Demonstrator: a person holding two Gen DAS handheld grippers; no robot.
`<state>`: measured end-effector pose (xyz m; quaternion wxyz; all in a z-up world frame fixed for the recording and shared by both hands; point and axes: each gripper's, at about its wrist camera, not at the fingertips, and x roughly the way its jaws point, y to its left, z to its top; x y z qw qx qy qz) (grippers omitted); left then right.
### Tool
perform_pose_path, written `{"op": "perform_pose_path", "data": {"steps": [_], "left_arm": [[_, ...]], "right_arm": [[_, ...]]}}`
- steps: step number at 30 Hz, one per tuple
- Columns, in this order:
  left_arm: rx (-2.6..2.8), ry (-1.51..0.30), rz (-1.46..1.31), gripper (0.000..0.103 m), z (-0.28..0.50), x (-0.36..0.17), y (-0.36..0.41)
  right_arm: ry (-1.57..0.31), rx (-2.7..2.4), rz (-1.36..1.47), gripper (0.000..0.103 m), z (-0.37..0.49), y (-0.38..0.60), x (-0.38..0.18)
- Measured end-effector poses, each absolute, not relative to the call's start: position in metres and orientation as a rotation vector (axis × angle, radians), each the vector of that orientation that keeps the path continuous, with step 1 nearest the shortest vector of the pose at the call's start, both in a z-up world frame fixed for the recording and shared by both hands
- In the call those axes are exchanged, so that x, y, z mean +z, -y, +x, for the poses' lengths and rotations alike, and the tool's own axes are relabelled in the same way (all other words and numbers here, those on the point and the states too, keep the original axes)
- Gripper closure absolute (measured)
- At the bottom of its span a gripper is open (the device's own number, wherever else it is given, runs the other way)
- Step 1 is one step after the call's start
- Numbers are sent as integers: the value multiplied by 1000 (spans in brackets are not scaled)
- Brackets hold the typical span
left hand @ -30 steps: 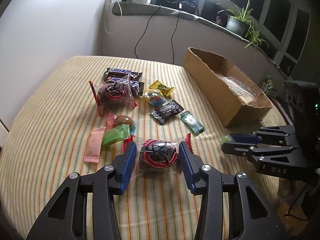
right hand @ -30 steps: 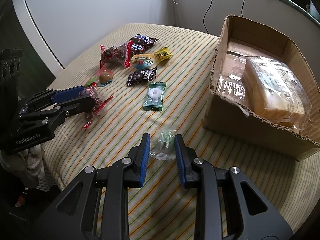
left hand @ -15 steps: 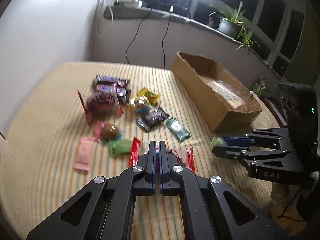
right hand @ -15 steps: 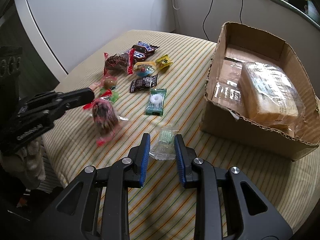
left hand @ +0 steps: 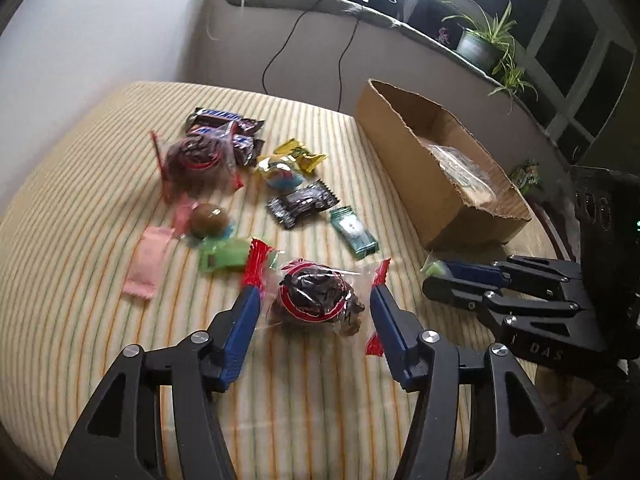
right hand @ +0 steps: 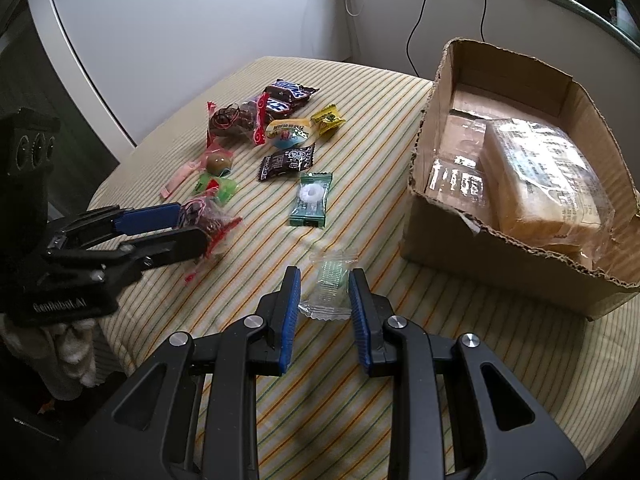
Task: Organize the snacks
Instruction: 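Close the left gripper on the red-wrapped chocolate pack and lift it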
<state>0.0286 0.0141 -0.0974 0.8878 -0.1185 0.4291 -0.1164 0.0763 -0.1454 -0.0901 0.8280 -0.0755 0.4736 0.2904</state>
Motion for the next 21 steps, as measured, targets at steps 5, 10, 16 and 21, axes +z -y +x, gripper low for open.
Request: {"op": "perform_pose_path", "data": {"steps": [5, 10, 16, 21], "left_arm": [[-223, -885, -148, 42, 41, -98, 4], [-211, -872, -74, 38, 47, -102, 13], [-237, -885, -100, 29, 43, -99, 5], [-241, -901, -87, 23, 35, -102, 5]], "right_arm": [[-1007, 615, -143, 77, 77, 148, -90], [-1010, 613, -142, 77, 77, 148, -91], [-1015, 609, -127, 77, 77, 153, -93], [-1021, 609, -121, 77, 77, 153, -95]]}}
